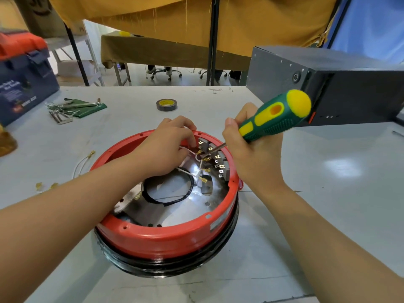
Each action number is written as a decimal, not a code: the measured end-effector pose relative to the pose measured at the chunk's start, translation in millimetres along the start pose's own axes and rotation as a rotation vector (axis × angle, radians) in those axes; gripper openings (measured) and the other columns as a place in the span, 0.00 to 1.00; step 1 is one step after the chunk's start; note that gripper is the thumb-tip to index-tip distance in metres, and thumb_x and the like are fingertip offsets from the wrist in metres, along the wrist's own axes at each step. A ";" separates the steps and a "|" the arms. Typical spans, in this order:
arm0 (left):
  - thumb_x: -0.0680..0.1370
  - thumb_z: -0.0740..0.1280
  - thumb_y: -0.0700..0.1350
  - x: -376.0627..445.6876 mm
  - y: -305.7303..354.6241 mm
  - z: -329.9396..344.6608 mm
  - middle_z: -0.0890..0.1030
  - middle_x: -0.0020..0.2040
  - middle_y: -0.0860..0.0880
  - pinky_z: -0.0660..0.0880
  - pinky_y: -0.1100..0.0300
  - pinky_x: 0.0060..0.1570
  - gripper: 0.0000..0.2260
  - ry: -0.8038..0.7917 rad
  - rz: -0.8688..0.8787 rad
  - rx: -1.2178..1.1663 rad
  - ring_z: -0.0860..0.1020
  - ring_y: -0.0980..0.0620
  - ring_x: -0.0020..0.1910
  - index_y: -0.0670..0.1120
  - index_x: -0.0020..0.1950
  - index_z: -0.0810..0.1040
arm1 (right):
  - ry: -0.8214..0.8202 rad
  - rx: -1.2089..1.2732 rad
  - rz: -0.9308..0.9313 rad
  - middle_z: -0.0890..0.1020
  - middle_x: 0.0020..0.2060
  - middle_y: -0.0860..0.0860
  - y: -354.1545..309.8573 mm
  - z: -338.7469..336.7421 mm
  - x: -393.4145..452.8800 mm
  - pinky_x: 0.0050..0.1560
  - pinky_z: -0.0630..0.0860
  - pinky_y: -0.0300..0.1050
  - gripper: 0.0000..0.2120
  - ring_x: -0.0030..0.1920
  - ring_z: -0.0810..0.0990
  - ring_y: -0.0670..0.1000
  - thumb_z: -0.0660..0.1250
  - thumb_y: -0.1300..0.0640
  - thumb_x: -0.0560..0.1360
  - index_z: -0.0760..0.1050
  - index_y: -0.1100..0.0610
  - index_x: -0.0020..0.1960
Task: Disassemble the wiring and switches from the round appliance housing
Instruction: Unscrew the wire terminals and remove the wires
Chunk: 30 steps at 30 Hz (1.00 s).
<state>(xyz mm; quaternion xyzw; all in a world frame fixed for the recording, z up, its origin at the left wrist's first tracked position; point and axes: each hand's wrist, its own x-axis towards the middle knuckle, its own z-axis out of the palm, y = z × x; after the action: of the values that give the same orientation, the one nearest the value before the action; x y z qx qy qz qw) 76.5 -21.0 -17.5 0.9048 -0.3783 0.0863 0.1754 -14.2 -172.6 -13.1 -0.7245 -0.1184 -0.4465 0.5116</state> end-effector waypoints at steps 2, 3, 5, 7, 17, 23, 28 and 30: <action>0.75 0.62 0.35 1.4 -0.1 -3.0 0.70 0.66 0.52 0.59 0.66 0.53 0.12 -0.017 0.002 0.001 0.66 0.53 0.57 0.48 0.53 0.78 | 0.012 0.017 -0.003 0.67 0.23 0.42 -1.4 -3.5 2.1 0.34 0.65 0.29 0.18 0.27 0.70 0.40 0.64 0.64 0.73 0.63 0.48 0.32; 0.74 0.62 0.34 2.4 0.1 -5.3 0.70 0.66 0.52 0.59 0.66 0.53 0.13 -0.038 0.007 0.010 0.67 0.52 0.58 0.48 0.54 0.78 | 0.019 0.026 0.000 0.68 0.23 0.42 -2.2 -5.3 3.6 0.34 0.65 0.29 0.17 0.27 0.70 0.40 0.64 0.64 0.73 0.63 0.48 0.32; 0.74 0.61 0.33 4.1 0.3 -10.8 0.70 0.67 0.51 0.60 0.65 0.55 0.16 -0.101 0.020 0.041 0.68 0.50 0.61 0.47 0.57 0.77 | 0.030 0.050 0.019 0.68 0.23 0.42 -4.1 -9.1 6.4 0.33 0.66 0.29 0.17 0.26 0.71 0.42 0.64 0.63 0.73 0.64 0.48 0.32; 0.73 0.62 0.33 4.4 -0.1 -16.1 0.69 0.68 0.51 0.63 0.59 0.61 0.18 -0.161 0.022 0.083 0.68 0.48 0.62 0.47 0.60 0.76 | 0.032 0.073 0.050 0.68 0.23 0.43 -5.9 -13.1 8.8 0.32 0.66 0.32 0.16 0.25 0.70 0.43 0.64 0.62 0.73 0.64 0.49 0.31; 0.76 0.59 0.39 -10.8 -0.2 -30.8 0.68 0.67 0.57 0.72 0.46 0.55 0.20 -0.172 -0.071 0.278 0.68 0.48 0.59 0.57 0.64 0.75 | -0.025 0.051 0.121 0.72 0.25 0.47 -13.8 -27.6 15.9 0.36 0.70 0.42 0.15 0.28 0.72 0.49 0.66 0.59 0.75 0.68 0.49 0.32; 0.76 0.61 0.39 -21.9 1.0 -38.0 0.75 0.57 0.54 0.73 0.47 0.53 0.15 -0.097 -0.077 0.159 0.74 0.47 0.56 0.55 0.54 0.81 | -0.092 0.088 0.254 0.74 0.24 0.50 -11.3 -29.8 12.0 0.31 0.69 0.39 0.10 0.25 0.73 0.49 0.67 0.53 0.74 0.71 0.49 0.35; 0.75 0.61 0.37 -28.4 1.8 -43.2 0.77 0.57 0.53 0.73 0.50 0.52 0.13 -0.063 -0.140 0.057 0.72 0.51 0.45 0.53 0.55 0.73 | -0.152 0.072 0.291 0.76 0.25 0.55 -8.3 -29.2 12.8 0.27 0.72 0.40 0.09 0.23 0.73 0.50 0.69 0.52 0.72 0.72 0.54 0.37; 0.75 0.62 0.37 -27.9 2.7 -43.5 0.78 0.57 0.52 0.73 0.50 0.53 0.15 -0.072 -0.154 0.030 0.71 0.52 0.45 0.53 0.58 0.73 | -0.209 0.046 0.300 0.78 0.26 0.54 -6.6 -28.2 14.1 0.30 0.73 0.40 0.09 0.23 0.75 0.50 0.68 0.50 0.71 0.73 0.53 0.37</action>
<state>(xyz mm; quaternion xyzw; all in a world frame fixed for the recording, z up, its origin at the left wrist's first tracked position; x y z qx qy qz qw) 54.0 12.1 15.3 0.9363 -0.3121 0.0457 0.1544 -25.2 -197.6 4.1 -0.7647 -0.0716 -0.2846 0.5737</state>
